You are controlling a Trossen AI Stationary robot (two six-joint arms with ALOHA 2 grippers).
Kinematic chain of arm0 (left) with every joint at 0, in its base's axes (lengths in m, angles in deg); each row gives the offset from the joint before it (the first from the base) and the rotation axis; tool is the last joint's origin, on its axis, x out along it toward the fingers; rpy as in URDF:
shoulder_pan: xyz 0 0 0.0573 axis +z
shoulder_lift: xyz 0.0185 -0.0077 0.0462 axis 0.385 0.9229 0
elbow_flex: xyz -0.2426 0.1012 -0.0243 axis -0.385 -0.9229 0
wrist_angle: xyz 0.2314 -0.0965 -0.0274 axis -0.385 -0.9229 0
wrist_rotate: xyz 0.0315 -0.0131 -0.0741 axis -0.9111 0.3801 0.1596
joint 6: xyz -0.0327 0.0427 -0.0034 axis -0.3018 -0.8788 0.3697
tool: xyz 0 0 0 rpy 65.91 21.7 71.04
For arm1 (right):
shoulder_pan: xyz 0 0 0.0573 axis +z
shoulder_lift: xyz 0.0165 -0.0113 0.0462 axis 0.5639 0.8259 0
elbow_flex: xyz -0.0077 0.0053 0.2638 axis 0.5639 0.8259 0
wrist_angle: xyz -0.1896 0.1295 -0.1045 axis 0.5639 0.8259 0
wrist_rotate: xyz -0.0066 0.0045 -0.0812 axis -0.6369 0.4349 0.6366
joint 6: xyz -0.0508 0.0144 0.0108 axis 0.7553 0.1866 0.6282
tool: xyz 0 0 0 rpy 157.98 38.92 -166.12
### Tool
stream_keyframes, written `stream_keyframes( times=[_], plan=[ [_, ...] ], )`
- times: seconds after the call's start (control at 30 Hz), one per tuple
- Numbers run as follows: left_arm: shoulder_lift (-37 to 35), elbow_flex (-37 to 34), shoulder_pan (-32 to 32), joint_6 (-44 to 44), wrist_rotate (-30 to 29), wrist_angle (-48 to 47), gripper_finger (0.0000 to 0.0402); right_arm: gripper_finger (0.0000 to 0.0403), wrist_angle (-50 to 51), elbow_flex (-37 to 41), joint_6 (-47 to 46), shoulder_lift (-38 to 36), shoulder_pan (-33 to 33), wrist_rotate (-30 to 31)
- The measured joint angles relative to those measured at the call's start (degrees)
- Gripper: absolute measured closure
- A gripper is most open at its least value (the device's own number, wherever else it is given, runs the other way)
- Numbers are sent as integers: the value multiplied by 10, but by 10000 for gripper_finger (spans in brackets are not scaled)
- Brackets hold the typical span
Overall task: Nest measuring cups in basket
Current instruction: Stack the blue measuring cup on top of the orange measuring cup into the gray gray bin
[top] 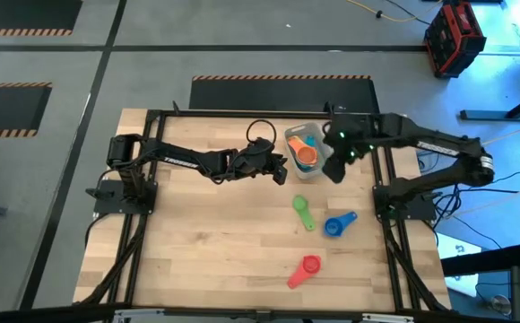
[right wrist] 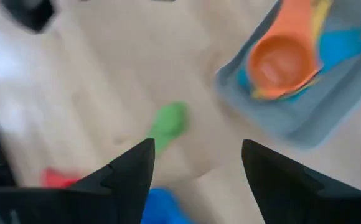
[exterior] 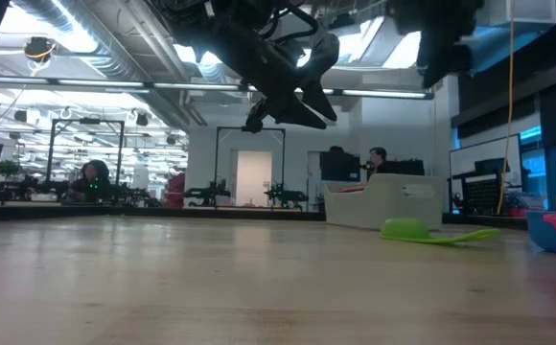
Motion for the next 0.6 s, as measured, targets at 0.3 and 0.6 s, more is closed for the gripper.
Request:
stream_keyframes(
  times=[0.3,0.6],
  plan=[
    [0,0,0,0,2,-2,308,158,-66,102,-238,-34,169,-56],
    [0,0,0,0,2,-4,308,166,-199,184,-337,-31,253,-101]
  ],
)
